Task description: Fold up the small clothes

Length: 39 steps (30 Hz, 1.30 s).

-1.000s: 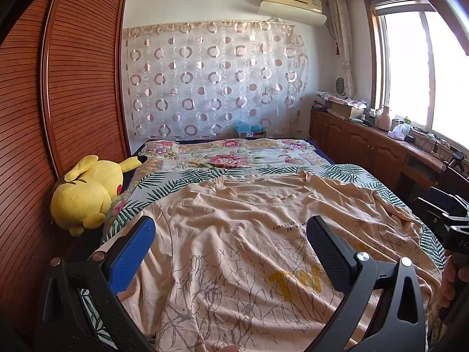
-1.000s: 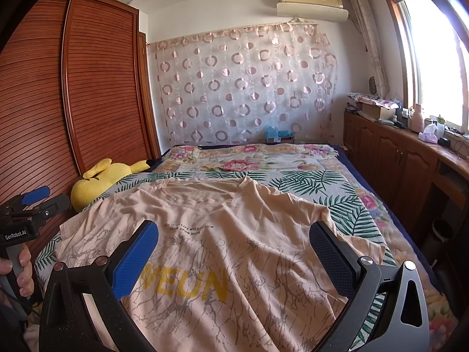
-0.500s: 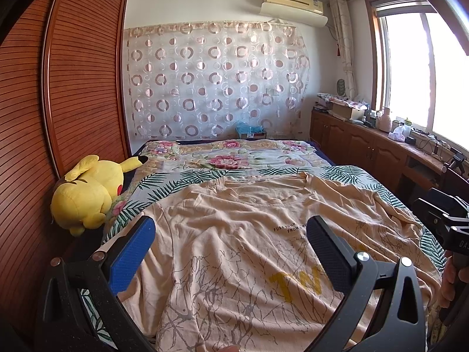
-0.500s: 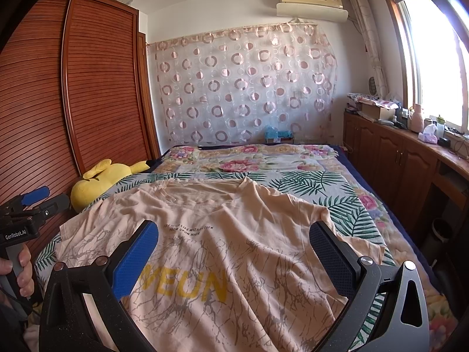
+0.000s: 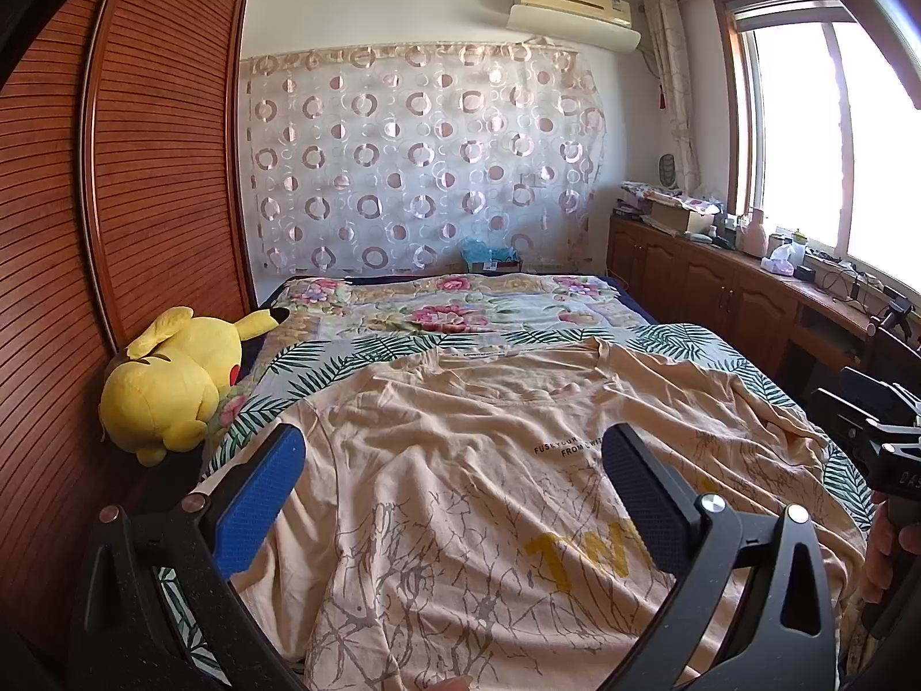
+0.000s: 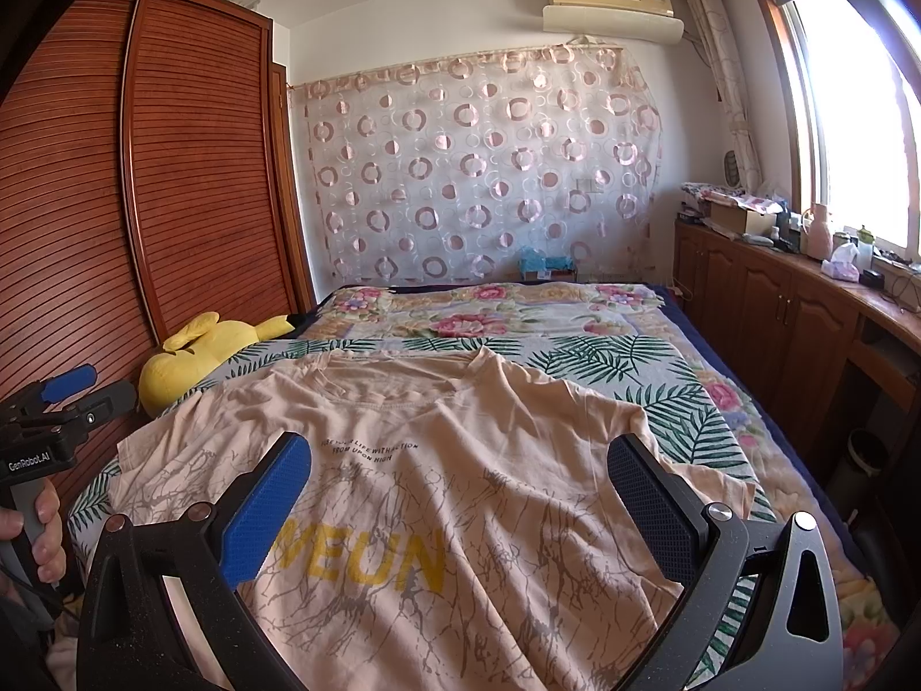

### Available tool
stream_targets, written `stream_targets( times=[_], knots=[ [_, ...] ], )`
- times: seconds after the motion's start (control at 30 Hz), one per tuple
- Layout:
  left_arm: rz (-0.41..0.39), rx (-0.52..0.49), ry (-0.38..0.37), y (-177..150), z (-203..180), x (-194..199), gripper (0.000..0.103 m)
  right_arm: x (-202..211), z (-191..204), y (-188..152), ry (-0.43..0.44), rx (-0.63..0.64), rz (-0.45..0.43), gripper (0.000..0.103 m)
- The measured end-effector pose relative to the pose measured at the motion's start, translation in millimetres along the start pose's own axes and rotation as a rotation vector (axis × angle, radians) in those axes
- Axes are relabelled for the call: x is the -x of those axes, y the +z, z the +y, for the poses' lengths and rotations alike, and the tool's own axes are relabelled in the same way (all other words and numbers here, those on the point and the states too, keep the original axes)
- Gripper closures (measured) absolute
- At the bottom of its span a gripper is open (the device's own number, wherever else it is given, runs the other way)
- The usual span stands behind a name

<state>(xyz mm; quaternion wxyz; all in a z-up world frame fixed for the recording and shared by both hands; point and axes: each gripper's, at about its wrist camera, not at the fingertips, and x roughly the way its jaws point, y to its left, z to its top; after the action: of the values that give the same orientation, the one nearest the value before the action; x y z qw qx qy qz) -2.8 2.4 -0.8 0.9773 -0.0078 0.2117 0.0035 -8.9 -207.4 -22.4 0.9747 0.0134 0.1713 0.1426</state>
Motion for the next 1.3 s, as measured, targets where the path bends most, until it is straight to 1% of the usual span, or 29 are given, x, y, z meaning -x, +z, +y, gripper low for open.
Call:
stream_targets(
  times=[0.8,0.9,1.07,1.3],
  knots=[
    [0.000,-0.002,0.003,0.1,-0.5,0.0,0.000,-0.3,-0.4,0.5,0.001,-0.001,0.002,0.000],
    [0.002,0.000,0.002,0.6,6.8,-1.5,0.000,-0.4,-0.3,0.5,0.000,0.000,0.002,0.000],
    [0.001,-0.001,0.004,0.6,5.9,-1.5,0.000,-0.5,-0.2,0.3,0.001,-0.001,0.003,0.000],
    [0.023,0.004,0.000,-4.2,6.4,-3.7,0.000,-5.3,1.5,-2.5,0.016,0.003,0.018,0.000]
  ],
)
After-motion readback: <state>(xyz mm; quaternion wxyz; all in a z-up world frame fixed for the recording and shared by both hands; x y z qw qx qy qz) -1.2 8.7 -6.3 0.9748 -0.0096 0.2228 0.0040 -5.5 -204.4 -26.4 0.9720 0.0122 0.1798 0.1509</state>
